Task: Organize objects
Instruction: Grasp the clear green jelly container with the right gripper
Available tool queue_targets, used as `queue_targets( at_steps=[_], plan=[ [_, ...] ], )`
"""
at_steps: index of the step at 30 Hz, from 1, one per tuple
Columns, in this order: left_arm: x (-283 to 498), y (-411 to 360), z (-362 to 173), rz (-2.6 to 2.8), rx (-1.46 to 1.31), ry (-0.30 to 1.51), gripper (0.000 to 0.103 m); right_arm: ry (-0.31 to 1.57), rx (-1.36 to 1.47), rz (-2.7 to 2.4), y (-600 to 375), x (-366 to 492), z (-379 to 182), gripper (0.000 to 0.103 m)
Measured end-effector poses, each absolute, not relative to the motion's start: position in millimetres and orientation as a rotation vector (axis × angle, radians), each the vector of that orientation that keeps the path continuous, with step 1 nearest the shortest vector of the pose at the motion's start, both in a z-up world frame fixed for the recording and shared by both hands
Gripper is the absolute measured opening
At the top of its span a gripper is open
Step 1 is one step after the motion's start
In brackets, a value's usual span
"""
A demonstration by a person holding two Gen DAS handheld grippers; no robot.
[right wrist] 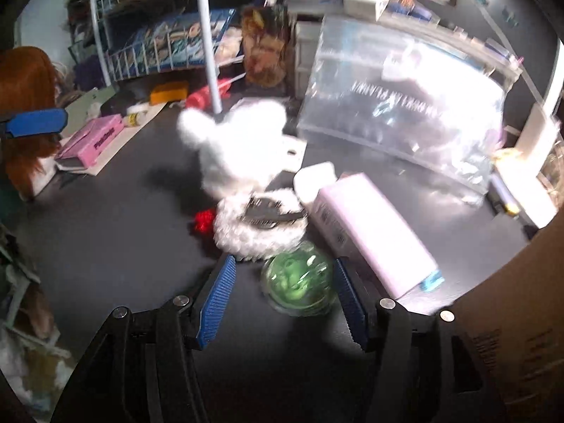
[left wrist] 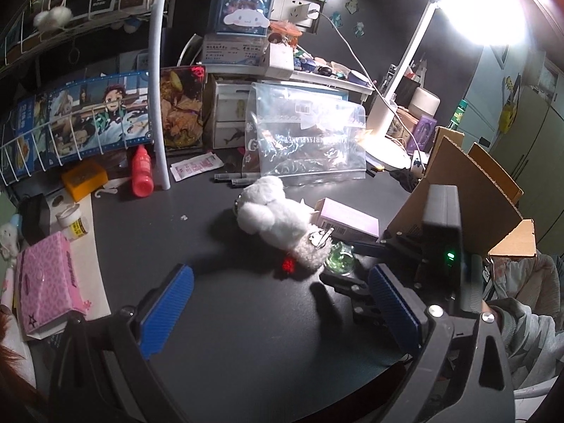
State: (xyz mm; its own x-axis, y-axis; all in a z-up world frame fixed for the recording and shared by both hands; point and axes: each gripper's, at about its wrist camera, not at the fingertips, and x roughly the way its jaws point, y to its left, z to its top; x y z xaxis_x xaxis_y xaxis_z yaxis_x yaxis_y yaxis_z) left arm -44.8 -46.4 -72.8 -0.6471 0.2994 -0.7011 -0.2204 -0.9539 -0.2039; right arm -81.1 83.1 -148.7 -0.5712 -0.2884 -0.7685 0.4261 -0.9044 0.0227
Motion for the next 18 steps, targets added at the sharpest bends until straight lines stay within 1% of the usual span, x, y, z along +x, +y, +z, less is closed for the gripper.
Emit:
queue_targets(
  at_steps=[3,4,7,12,14,18],
  plan=[
    [-45,-48,-75,2.606,-1.149,-0.153,0.099,0.210,1.139,-2.388,79,-70,-147,0.055],
    [-44,-48,-75,2.604,-1.152,-0.155,0.099,0.196,1.131,-2.350,77,-65,-146,0.054],
    [-44,-49,-75,2.605,-1.153,-0.156,0.099,0.236,1.105,-2.392,74,-58,-145,0.053],
    [-43,-49,-75,2.607,-1.161,-0.153,0.099,0.251,1.112,-2.416,76,-61,-149,0.053],
    [-43,-49,-77,2.601,-1.167,-0.156,0.099,0.279,1.110,-2.421,76,-59,-150,0.040],
    [-47,-46,-83,2.543,-1.202,-0.181,0.099,0.308,1.094,-2.407,76,-53,-149,0.037]
  ],
)
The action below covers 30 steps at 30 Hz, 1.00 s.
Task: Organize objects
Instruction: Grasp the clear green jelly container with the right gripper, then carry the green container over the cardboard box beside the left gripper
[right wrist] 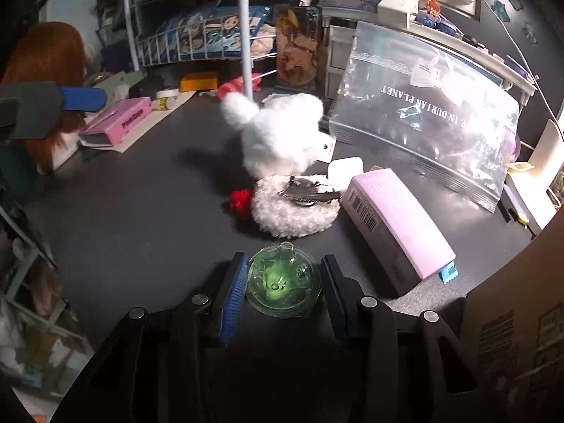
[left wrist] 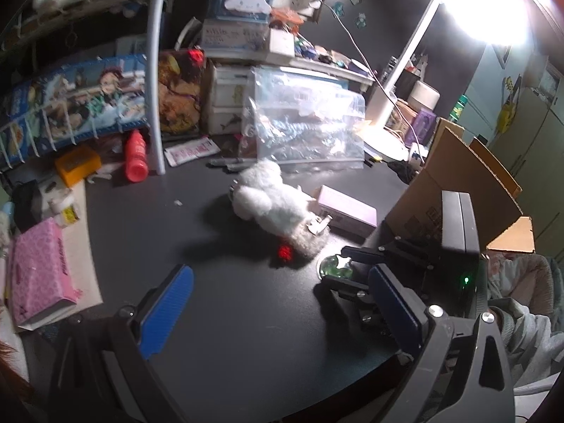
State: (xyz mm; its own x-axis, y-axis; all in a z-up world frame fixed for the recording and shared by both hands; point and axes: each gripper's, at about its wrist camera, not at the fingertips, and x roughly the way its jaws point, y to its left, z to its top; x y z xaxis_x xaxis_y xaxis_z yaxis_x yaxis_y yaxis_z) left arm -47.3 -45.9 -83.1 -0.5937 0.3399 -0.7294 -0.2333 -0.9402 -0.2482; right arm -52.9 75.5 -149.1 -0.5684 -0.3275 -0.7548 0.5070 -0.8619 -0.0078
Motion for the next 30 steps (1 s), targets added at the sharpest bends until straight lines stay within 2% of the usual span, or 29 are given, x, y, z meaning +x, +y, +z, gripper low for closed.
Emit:
queue_targets(
  at_steps=[7,15,20,23,25,27,30],
  plan=[
    [-62,-36,-92,2.376,-1.265,-0.203,0.098,0.325,1.030,-2.376,68,-40,-139,0.037],
    [-69,-40,-82,2.221,-1.273,-0.300,0.074,0.411,0.804,-2.348,44,-15,-86,0.037],
    [-68,-46,-69,2.188,-1.240,-0.346,0.065,0.462,0.684,-2.345,32,-3,-58,0.037],
    [-65,-46,-56,2.176,-1.206,-0.358,0.052,0.493,0.638,-2.349,28,2,-46,0.037],
    [-65,-44,-48,2.169,-1.199,-0.353,0.044,0.507,0.620,-2.347,26,5,-39,0.031],
    [-65,-39,-40,2.163,-1.187,-0.340,0.036,0.525,0.618,-2.356,24,6,-34,0.031],
    [-66,-31,-29,2.187,-1.172,-0.299,0.036,0.551,0.594,-2.382,25,8,-26,0.031]
  ],
)
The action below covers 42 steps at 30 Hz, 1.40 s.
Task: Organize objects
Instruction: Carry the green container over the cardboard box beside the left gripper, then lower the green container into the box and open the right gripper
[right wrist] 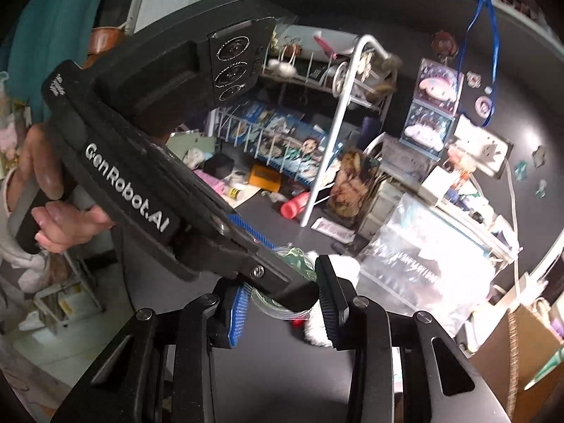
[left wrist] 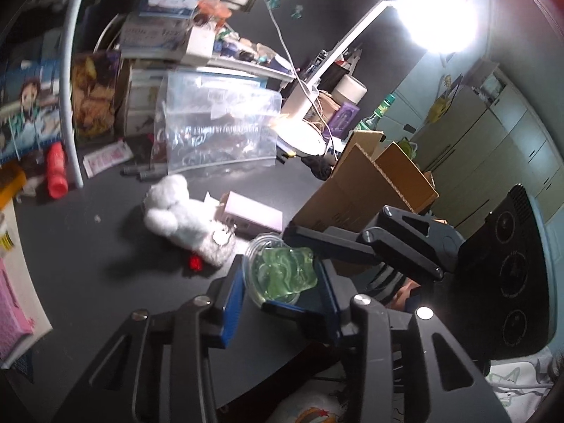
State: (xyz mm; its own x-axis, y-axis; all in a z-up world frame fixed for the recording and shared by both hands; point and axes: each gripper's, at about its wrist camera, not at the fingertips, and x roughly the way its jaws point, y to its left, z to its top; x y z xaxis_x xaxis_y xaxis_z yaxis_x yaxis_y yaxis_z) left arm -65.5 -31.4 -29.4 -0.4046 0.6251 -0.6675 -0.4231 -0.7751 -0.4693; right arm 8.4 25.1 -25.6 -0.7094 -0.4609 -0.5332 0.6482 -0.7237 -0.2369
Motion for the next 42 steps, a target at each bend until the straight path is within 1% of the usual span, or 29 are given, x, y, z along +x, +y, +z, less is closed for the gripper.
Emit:
queue_targets(
  at_steps=[4,13,18,23,31,33,35,42],
  plan=[
    [-71,-27,-22,2.177,-1.169,-0.302,0.036,0.548,0.585,-2.405,31,6,-19,0.031],
    [-81,2,11,2.173,-1.139,-0.221,0.036,0.551,0.568,-2.468,50,8,7,0.031],
    [-92,34,35,2.137,-1.112,-0.176,0.035,0.524,0.590,-2.517,73,6,25,0.031],
    [-105,73,46,2.092,-1.110,-0.122,0.035,0.515,0.612,-2.580,105,6,43,0.031],
    [-134,151,37,1.998,-1.185,-0.057,0.033,0.428,0.722,-2.646,171,-4,44,0.031],
    [-138,166,31,1.982,-1.210,-0.042,0.029,0.396,0.763,-2.649,188,-7,39,0.031],
    [-144,182,25,1.965,-1.244,-0.021,0.028,0.352,0.823,-2.639,205,-13,33,0.031],
    [-159,210,11,1.939,-1.302,0.015,0.028,0.306,0.948,-2.598,238,-26,17,0.030]
  ],
)
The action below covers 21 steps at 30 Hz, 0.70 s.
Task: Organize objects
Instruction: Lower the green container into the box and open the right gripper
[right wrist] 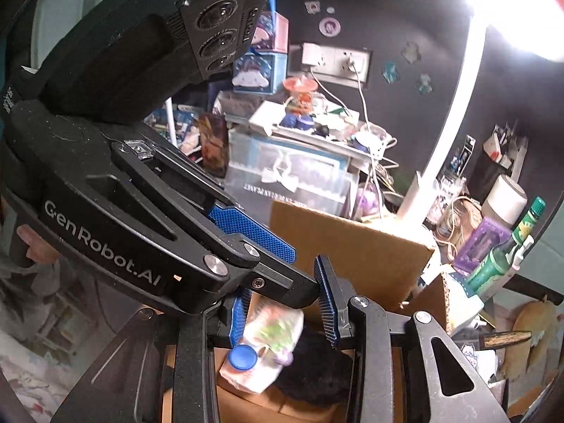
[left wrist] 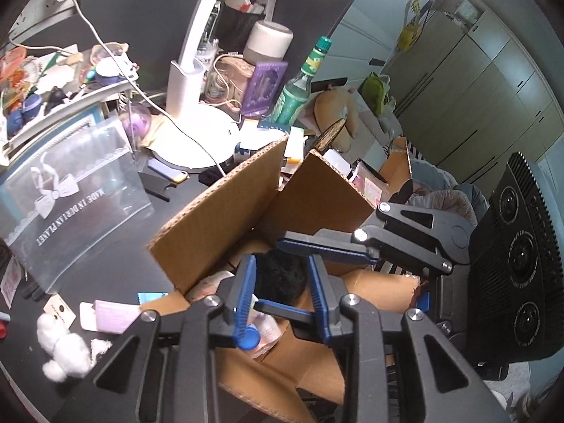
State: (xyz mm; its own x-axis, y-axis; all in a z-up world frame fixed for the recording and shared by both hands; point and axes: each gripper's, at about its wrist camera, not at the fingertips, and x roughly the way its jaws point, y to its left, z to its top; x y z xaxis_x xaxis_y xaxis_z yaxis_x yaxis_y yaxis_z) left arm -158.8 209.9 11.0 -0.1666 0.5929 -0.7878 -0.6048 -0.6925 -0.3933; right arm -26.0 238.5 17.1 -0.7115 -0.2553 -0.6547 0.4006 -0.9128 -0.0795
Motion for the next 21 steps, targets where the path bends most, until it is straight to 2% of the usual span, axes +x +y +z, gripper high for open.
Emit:
queue_targets(
  at_steps=[2,4,6,8,9,10,12,16,21],
  plan=[
    [-160,214,10,1.942,-1.306,0.028,0.030,0.298,0.969,-2.589,243,-29,16,0.030],
    [-159,217,12,1.964,-1.296,0.073,0.045,0.294,0.989,-2.582,247,-32,15,0.030],
    [-156,216,18,1.992,-1.267,0.102,0.066,0.283,1.023,-2.567,249,-34,14,0.031],
    [-153,214,24,2.009,-1.240,0.115,0.071,0.284,1.063,-2.548,252,-35,11,0.033],
    [-152,212,26,2.011,-1.234,0.117,0.074,0.288,1.072,-2.549,252,-35,10,0.037],
    [-152,210,27,2.016,-1.230,0.120,0.076,0.299,1.087,-2.549,253,-35,9,0.042],
    [-150,205,30,2.031,-1.223,0.127,0.079,0.308,1.093,-2.547,252,-33,7,0.047],
    [-144,190,34,2.065,-1.203,0.126,0.080,0.310,1.083,-2.546,248,-30,7,0.052],
    [-133,155,44,2.127,-1.165,0.077,0.085,0.311,1.041,-2.585,241,-30,12,0.054]
  ],
)
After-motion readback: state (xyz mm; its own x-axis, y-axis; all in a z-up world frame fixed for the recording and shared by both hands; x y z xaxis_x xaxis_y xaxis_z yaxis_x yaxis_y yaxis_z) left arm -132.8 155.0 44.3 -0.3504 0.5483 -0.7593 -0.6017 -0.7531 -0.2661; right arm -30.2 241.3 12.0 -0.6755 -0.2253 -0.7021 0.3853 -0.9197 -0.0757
